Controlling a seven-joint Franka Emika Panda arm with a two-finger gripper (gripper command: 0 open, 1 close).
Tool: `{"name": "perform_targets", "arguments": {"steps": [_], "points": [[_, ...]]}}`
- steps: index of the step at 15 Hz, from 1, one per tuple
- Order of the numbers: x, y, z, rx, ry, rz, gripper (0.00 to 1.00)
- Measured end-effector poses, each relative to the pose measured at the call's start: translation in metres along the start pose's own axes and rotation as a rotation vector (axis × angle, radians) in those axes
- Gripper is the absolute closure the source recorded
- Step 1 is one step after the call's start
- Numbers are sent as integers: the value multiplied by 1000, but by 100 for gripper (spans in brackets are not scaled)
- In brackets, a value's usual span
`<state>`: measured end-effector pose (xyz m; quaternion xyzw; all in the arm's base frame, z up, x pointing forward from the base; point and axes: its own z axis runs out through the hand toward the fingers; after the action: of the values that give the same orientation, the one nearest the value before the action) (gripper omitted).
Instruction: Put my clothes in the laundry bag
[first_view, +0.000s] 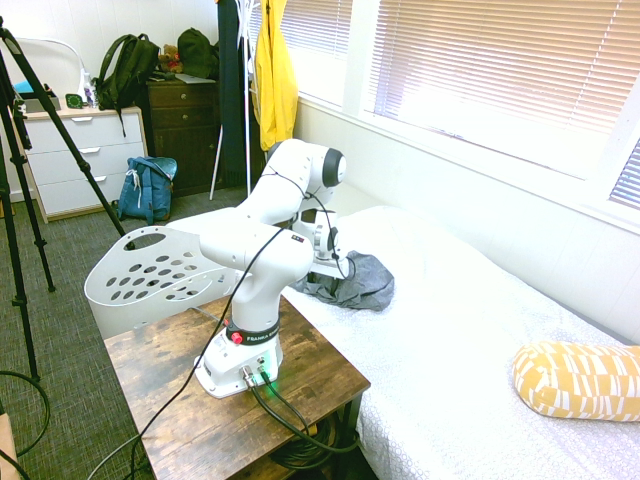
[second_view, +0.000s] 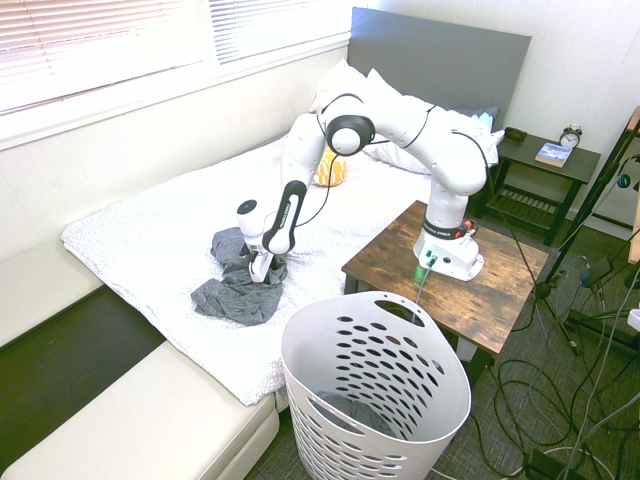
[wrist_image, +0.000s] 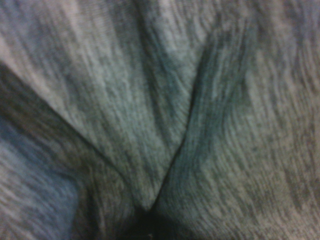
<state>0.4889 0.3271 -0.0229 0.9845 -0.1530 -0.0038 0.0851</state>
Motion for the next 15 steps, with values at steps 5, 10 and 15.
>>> {"name": "perform_targets", "arguments": {"steps": [5, 10, 15], "points": [[9, 7, 1, 31, -32, 8, 100], [17, 18, 6, 77, -92, 45, 100], [26, 27, 8, 95, -118, 66, 100]]}}
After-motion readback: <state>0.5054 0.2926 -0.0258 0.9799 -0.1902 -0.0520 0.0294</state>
